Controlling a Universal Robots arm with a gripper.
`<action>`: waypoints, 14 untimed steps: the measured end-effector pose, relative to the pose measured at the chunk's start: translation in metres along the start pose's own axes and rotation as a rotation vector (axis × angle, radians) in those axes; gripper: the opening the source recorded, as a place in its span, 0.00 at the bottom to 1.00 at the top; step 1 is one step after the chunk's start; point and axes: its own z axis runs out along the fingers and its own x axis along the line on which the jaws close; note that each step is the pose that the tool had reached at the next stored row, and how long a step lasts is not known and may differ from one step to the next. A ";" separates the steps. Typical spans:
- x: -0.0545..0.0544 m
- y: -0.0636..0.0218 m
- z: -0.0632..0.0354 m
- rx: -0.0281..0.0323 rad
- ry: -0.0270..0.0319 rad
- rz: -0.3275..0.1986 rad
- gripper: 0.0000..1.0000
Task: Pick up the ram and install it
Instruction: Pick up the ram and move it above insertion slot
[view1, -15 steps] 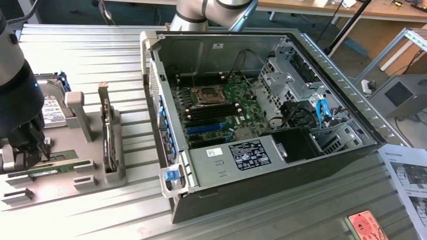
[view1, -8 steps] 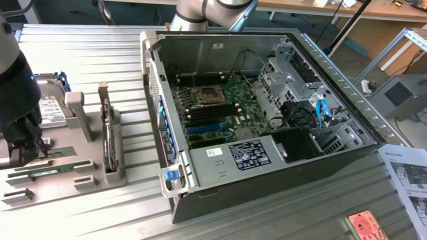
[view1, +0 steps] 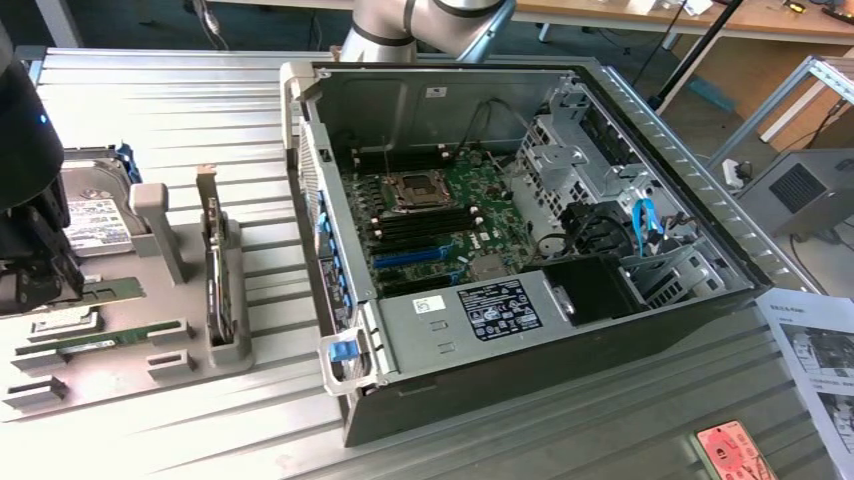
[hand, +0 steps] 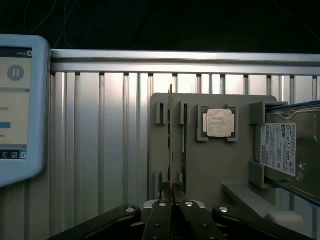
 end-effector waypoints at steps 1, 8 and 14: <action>0.000 0.0001 -0.0013 0.0001 0.0000 0.000 0.12; -0.001 0.0006 -0.0133 0.0001 0.0013 0.000 0.12; -0.002 0.0010 -0.0234 0.0001 0.0034 0.000 0.12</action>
